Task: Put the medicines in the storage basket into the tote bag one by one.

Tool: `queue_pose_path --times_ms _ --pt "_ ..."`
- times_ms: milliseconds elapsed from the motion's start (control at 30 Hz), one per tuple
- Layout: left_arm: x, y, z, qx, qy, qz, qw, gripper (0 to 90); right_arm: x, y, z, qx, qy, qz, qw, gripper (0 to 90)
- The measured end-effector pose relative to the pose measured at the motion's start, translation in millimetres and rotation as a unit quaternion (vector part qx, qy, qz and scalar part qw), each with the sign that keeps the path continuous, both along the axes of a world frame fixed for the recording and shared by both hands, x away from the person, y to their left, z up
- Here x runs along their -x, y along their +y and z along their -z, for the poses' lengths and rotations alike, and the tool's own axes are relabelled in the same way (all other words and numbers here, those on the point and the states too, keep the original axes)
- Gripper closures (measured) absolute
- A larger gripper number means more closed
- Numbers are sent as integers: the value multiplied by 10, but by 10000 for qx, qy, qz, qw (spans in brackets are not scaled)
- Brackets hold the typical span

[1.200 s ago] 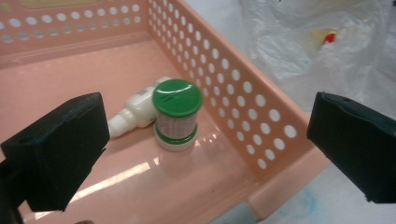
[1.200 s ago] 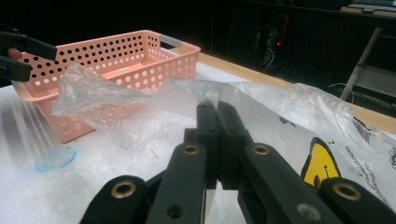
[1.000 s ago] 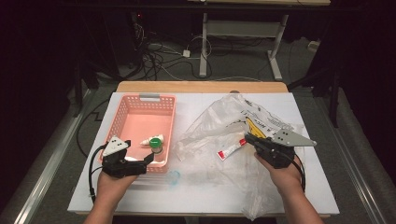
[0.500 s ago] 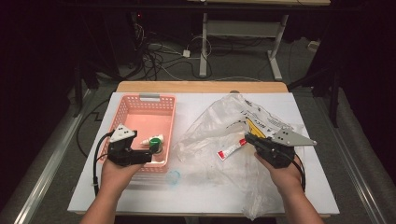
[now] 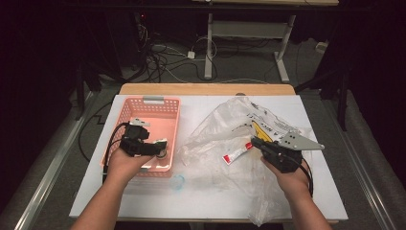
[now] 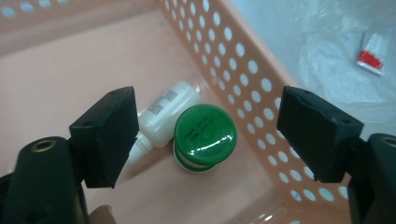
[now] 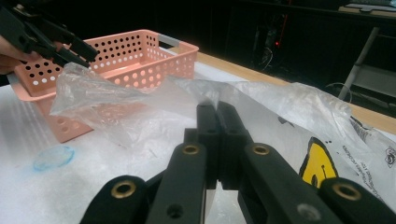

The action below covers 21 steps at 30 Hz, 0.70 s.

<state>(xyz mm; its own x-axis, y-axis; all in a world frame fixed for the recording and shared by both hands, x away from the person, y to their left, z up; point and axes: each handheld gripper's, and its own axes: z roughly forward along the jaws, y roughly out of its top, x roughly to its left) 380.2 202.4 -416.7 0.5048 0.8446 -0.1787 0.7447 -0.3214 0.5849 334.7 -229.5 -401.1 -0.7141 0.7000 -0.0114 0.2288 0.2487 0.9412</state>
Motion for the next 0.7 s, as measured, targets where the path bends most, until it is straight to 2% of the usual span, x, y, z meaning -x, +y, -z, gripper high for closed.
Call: queue_pose_path --times_ms 67,300,367,500,600,700 --pt "-49 -14 6 -79 117 -16 9999 210 5 -7 -5 4 -1 3 10000 900" --pt "-157 -92 56 -351 493 208 9980 304 10 -17 -14 -6 -18 14 10000 900" --pt "-178 -126 74 -485 620 266 9965 308 7 -16 -12 3 -29 12 10000 900" --pt "-214 -185 112 -719 870 374 9929 389 10 -17 -15 -13 -16 26 10000 900" --pt "-245 -191 137 -751 1032 357 9912 438 13 -21 -21 -21 -21 26 10000 900" --pt "-255 -206 153 -796 1093 384 9901 481 14 -23 -21 -19 -19 27 10000 900"
